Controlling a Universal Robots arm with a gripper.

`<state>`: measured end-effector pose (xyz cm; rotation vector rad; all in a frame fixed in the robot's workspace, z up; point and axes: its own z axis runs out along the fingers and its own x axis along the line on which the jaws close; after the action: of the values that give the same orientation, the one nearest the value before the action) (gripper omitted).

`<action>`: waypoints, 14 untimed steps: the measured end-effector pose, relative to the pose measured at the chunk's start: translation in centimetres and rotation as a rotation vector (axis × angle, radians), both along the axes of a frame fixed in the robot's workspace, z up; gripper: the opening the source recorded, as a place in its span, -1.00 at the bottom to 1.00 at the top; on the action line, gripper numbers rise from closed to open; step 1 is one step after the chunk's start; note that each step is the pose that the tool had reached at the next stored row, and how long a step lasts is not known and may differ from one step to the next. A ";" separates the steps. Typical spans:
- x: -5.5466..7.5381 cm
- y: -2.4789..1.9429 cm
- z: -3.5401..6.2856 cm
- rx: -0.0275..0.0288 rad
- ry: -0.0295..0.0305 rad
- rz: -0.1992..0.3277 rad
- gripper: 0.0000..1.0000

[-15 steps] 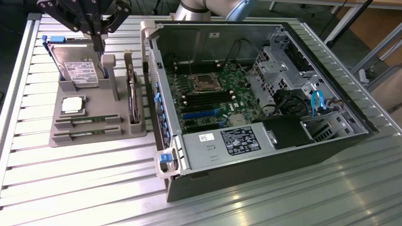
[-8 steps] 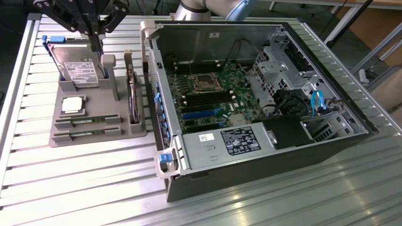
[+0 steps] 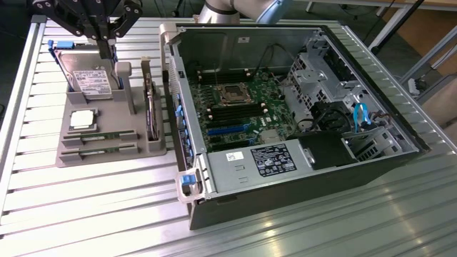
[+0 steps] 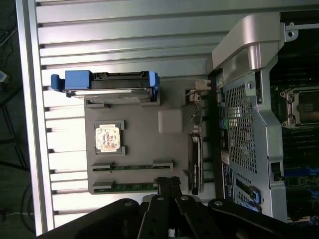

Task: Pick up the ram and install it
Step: 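Reach for the ram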

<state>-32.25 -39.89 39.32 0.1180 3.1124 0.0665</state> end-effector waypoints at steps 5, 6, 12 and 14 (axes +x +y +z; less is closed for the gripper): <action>-0.5 0.00 0.00 0.0000 0.0000 0.000 -0.80; -0.6 0.00 0.00 0.0000 0.0000 0.000 -0.80; -1.4 0.00 0.00 0.0000 0.0000 0.000 -0.80; -1.7 0.00 0.00 0.0000 0.0000 0.000 -0.80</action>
<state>-33.95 -39.89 39.32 0.1180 3.1124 0.0665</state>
